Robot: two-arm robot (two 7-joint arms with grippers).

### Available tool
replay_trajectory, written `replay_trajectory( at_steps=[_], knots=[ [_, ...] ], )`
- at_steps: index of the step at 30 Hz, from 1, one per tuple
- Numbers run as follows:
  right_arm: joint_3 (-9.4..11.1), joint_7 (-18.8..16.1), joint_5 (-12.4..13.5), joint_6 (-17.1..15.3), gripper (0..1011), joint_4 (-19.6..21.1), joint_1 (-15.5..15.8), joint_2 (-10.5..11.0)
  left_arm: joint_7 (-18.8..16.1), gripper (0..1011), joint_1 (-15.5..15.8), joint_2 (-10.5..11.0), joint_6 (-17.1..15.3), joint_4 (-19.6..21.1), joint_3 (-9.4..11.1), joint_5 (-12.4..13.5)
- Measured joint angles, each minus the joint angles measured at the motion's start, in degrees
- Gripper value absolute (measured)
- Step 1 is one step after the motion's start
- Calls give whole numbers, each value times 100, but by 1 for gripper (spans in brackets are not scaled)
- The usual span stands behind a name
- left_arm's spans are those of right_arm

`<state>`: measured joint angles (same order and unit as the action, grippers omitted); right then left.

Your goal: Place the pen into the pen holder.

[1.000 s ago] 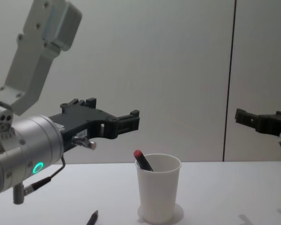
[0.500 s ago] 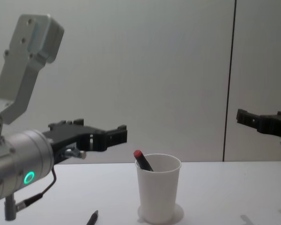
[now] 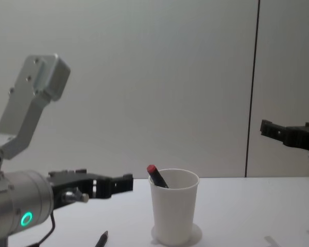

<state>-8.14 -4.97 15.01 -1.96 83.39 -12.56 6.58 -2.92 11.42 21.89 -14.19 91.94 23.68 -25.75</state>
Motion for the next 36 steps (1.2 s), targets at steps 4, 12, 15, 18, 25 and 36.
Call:
replay_trajectory(
  at_steps=[4,12,15,18,25,36],
  knots=[
    [0,0,0,0,1001,2,2,0,14,1004,8,-14,-213,-62,-4,-45],
    [0,0,0,0,1001,4,4,0,18,1004,5,-37,-545,-187,-4,-100],
    [0,0,-1,0,1001,4,4,0,16,1004,-2,-44,-655,-240,-4,-104],
    [0,0,-1,1,1001,4,4,0,12,1004,-6,-48,-721,-273,-5,-104],
    [0,0,-1,1,1001,4,4,0,-33,1004,-20,-56,-888,-353,-9,-84],
    [0,0,-1,1,1001,3,3,0,-90,1004,-34,-69,-1118,-494,-16,4]
  ],
)
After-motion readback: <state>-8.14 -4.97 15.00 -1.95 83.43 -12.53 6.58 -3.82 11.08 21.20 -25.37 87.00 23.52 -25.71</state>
